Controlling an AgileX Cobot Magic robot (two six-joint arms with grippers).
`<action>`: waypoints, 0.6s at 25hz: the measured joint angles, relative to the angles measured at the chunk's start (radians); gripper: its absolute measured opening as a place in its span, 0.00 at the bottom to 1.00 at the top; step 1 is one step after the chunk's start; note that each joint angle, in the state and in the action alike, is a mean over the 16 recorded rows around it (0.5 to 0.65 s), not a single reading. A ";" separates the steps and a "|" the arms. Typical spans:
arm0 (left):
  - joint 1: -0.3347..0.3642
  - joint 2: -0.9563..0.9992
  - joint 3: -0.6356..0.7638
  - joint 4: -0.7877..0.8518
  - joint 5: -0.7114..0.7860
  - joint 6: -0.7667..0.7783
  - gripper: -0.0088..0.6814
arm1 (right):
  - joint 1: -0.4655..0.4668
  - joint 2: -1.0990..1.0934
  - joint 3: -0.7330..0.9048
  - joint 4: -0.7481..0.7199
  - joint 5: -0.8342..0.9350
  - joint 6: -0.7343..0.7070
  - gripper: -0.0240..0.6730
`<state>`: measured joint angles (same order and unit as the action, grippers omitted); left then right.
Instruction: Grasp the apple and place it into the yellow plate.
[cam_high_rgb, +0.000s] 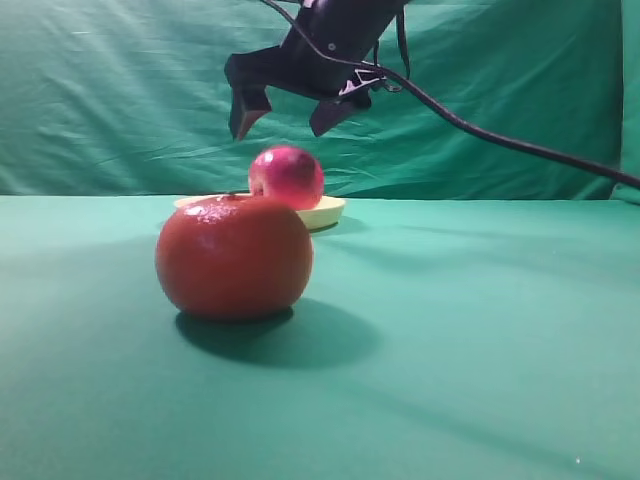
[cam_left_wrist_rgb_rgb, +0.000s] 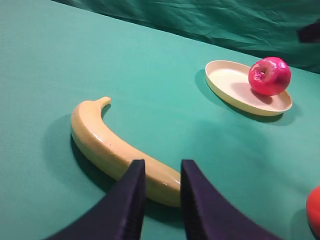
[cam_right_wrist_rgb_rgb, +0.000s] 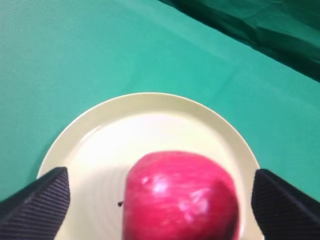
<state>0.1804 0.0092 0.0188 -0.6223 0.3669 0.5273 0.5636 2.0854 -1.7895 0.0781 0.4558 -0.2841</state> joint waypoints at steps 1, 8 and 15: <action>0.000 0.000 0.000 0.000 0.000 0.000 0.24 | 0.000 -0.022 -0.005 -0.012 0.030 0.001 0.71; 0.000 0.000 0.000 0.000 0.000 0.000 0.24 | 0.000 -0.223 -0.019 -0.085 0.230 0.063 0.31; 0.000 0.000 0.000 0.000 0.000 0.000 0.24 | 0.000 -0.467 0.057 -0.130 0.348 0.169 0.06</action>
<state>0.1804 0.0092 0.0188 -0.6223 0.3669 0.5273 0.5636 1.6181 -1.7328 -0.0522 0.8034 -0.1155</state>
